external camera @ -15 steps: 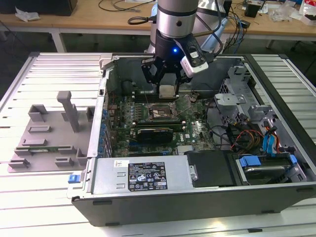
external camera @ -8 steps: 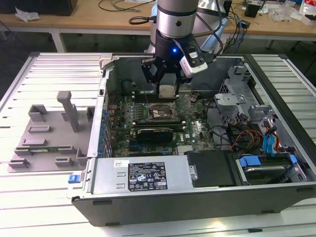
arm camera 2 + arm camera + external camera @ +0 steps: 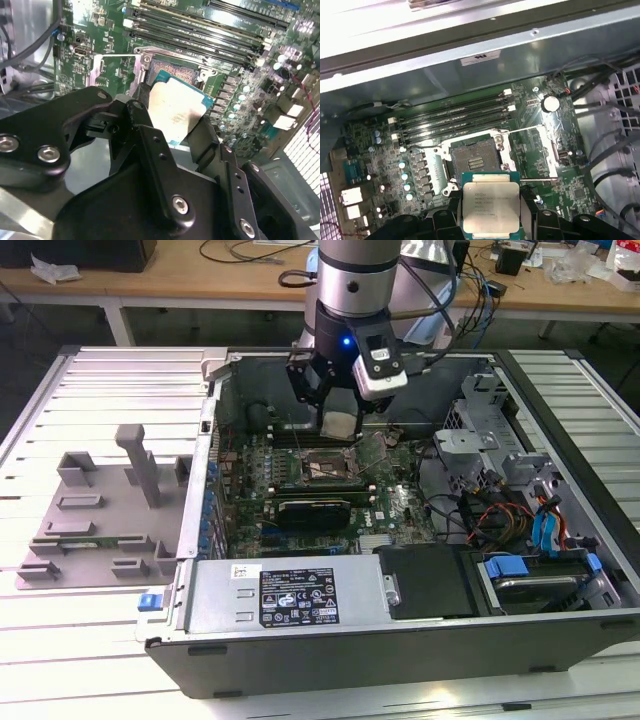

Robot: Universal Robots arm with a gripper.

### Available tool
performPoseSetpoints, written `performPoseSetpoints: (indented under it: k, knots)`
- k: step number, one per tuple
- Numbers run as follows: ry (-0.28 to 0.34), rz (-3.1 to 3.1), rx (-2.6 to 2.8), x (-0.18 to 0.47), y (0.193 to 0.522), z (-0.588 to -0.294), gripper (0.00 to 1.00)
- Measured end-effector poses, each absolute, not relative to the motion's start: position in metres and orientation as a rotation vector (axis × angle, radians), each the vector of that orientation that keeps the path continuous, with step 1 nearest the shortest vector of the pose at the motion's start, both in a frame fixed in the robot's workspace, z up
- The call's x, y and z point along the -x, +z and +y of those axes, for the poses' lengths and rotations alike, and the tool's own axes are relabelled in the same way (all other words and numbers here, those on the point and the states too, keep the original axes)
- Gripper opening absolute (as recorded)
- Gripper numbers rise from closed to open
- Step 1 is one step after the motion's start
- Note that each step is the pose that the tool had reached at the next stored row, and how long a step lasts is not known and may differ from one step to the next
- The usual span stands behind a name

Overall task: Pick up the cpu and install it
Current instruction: 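Place the cpu into insertion slot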

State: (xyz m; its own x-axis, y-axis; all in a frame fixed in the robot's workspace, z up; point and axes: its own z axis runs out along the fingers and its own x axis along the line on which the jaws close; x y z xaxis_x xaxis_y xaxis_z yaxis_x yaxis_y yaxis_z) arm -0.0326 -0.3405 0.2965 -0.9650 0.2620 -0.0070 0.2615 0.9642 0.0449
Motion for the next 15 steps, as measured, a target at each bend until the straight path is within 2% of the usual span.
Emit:
performPoseSetpoints:
  k: [15]
  knots:
    - [0.063,2.953,-1.007,0.0326,0.2964,-0.3405,0.55]
